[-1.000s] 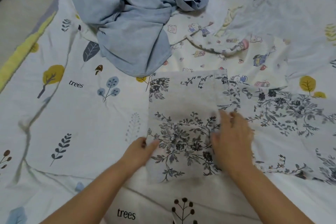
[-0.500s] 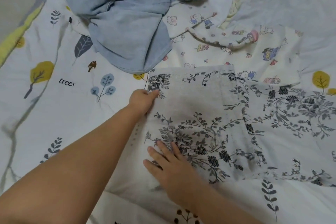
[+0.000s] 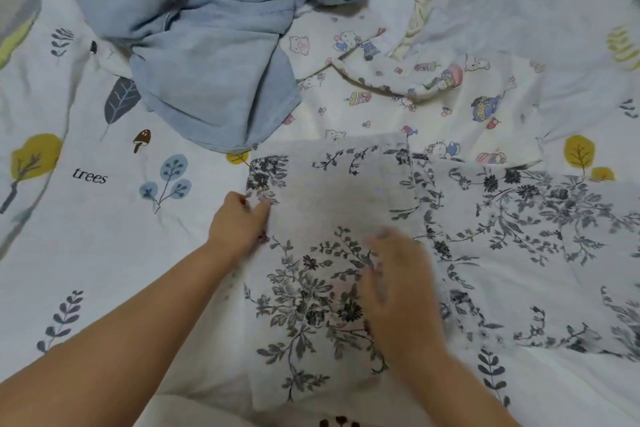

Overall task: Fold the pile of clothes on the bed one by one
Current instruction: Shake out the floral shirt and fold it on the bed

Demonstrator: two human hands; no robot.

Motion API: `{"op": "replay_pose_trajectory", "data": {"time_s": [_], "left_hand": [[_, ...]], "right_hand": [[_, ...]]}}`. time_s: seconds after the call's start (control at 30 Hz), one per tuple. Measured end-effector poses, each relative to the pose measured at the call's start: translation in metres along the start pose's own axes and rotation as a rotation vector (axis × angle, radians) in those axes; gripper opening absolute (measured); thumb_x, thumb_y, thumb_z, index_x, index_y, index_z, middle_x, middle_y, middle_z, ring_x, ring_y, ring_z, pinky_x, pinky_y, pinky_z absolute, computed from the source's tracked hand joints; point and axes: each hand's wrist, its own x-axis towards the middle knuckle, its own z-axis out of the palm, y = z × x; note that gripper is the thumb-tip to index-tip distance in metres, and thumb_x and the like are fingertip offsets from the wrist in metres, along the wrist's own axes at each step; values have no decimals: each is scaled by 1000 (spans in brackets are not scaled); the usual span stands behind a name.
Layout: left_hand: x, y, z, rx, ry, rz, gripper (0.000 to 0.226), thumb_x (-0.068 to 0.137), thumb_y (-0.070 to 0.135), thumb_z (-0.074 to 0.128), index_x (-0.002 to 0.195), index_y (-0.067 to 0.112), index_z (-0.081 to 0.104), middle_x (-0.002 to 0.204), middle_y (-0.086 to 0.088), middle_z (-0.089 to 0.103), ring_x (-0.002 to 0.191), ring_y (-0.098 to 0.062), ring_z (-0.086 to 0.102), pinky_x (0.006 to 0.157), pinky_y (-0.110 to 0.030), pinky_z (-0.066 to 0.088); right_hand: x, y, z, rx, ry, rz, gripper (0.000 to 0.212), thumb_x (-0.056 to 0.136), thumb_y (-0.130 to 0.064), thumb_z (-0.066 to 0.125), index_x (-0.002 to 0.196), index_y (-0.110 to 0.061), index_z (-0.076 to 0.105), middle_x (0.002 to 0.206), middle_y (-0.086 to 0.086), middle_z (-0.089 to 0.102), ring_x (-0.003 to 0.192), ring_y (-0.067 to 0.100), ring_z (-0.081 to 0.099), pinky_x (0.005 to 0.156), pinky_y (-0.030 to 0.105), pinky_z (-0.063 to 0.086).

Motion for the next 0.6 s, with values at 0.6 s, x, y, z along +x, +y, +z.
{"op": "replay_pose_trajectory", "data": {"time_s": [0.6], "left_hand": [[-44, 8, 37, 301, 330, 274, 70, 91, 32, 53, 143, 1, 20, 140, -32, 30, 126, -45, 33, 101, -50, 31]], "right_hand": [[53, 54, -28, -355, 115, 433, 55, 92, -22, 48, 142, -8, 29, 137, 22, 40, 125, 33, 39, 104, 47, 33]]}}
